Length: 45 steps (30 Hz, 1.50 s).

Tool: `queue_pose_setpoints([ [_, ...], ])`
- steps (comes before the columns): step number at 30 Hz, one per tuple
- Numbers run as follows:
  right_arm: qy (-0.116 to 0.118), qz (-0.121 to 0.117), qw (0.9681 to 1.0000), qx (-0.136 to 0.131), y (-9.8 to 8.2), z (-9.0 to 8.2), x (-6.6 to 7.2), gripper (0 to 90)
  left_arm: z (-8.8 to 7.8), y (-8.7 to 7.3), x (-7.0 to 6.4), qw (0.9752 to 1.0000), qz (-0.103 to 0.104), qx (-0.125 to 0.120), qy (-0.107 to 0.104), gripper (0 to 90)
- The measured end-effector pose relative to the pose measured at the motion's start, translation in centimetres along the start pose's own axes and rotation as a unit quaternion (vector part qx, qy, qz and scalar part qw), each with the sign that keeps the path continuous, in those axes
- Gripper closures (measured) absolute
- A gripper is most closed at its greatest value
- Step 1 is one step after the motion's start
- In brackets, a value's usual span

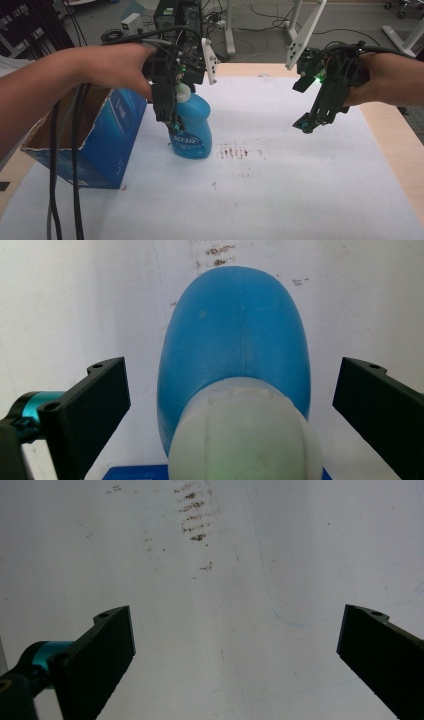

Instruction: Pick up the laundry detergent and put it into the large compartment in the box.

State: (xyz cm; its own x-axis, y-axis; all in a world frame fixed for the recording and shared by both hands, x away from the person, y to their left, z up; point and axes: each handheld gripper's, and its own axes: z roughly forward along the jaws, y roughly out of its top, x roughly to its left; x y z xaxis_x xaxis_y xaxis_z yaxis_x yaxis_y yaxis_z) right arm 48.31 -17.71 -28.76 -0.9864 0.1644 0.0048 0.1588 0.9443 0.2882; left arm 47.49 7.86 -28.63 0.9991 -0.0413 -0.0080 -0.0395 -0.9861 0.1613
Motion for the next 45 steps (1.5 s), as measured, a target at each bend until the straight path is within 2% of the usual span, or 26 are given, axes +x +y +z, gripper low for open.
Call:
queue_pose_setpoints([
  [3, 0.0, 0.001, 1.0, -0.001, 0.01, -0.01, 0.0, 1.1, 0.0, -0.06, 0.06, 1.0, 0.003, -0.001, -0.004, 6.9],
  [10, 0.0, -0.001, 1.0, -0.002, 0.08, 0.06, 0.0, 1.1, 0.2, -0.2, 0.15, 1.0, 0.0, 0.001, -0.001, 7.5],
  [21, 0.001, -0.001, 1.0, -0.002, 0.12, 0.09, -0.02, 1.1, 0.37, -0.19, 0.25, 1.0, 0.005, 0.0, -0.004, 16.9],
  [33, 0.0, 0.002, 1.0, -0.003, 0.13, 0.13, -0.04, 1.1, 0.34, -0.36, 0.44, 1.0, 0.003, 0.001, 0.002, 21.7],
  [45, 0.002, -0.001, 1.0, -0.002, 0.23, 0.18, -0.04, 1.1, 0.3, -0.46, 0.54, 1.0, 0.004, -0.002, -0.003, 29.5],
])
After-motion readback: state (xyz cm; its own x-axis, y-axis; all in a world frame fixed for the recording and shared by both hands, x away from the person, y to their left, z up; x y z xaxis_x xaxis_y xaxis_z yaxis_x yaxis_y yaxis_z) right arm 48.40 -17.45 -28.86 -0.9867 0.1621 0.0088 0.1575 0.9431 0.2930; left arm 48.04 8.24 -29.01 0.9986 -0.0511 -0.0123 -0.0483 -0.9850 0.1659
